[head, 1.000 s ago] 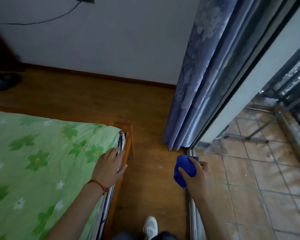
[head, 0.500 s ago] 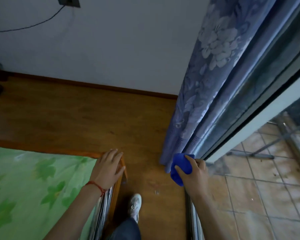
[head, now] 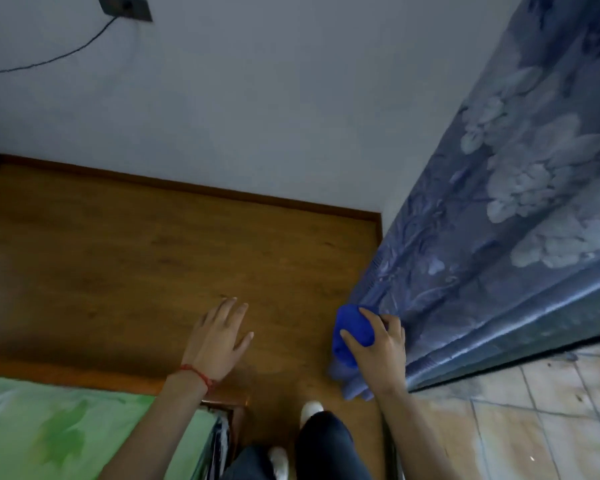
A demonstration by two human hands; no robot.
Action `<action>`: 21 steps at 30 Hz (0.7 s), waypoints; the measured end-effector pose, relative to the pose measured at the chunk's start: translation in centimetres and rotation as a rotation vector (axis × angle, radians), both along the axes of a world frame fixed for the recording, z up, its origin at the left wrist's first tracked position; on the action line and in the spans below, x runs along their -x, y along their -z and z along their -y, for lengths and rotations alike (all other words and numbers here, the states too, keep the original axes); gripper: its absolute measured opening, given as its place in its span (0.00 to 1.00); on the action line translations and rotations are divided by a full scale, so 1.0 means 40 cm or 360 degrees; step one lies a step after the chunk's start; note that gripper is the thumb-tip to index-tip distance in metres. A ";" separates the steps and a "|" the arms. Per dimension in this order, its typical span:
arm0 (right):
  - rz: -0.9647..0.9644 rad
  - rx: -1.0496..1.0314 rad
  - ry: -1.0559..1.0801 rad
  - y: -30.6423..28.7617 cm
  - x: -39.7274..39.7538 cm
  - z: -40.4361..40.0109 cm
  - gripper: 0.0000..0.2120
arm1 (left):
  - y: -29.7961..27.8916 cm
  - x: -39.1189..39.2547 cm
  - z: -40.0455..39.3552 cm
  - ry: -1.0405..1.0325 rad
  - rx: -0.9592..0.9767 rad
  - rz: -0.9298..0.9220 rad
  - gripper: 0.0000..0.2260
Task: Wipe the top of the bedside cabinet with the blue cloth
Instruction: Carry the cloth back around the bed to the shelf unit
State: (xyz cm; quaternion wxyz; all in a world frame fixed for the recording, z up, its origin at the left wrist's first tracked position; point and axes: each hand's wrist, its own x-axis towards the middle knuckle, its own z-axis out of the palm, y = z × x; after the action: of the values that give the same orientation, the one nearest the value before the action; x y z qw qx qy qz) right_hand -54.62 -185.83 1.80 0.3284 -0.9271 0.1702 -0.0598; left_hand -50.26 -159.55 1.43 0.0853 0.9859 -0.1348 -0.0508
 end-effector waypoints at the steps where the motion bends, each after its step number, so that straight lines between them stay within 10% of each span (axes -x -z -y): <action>1: -0.0011 0.0006 -0.0025 0.003 -0.043 0.001 0.24 | 0.008 -0.030 -0.004 -0.0024 -0.0006 -0.0006 0.25; 21: 0.0003 -0.0016 -0.0904 -0.034 -1.025 -0.136 0.23 | 0.052 -0.536 -0.112 -0.1064 0.0042 0.0013 0.25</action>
State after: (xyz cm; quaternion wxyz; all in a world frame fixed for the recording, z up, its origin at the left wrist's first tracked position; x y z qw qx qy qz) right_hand -13.62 -180.40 3.16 0.3368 -0.9360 -0.0966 0.0346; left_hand -28.82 -155.05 -0.64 0.1094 0.9746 0.1951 -0.0142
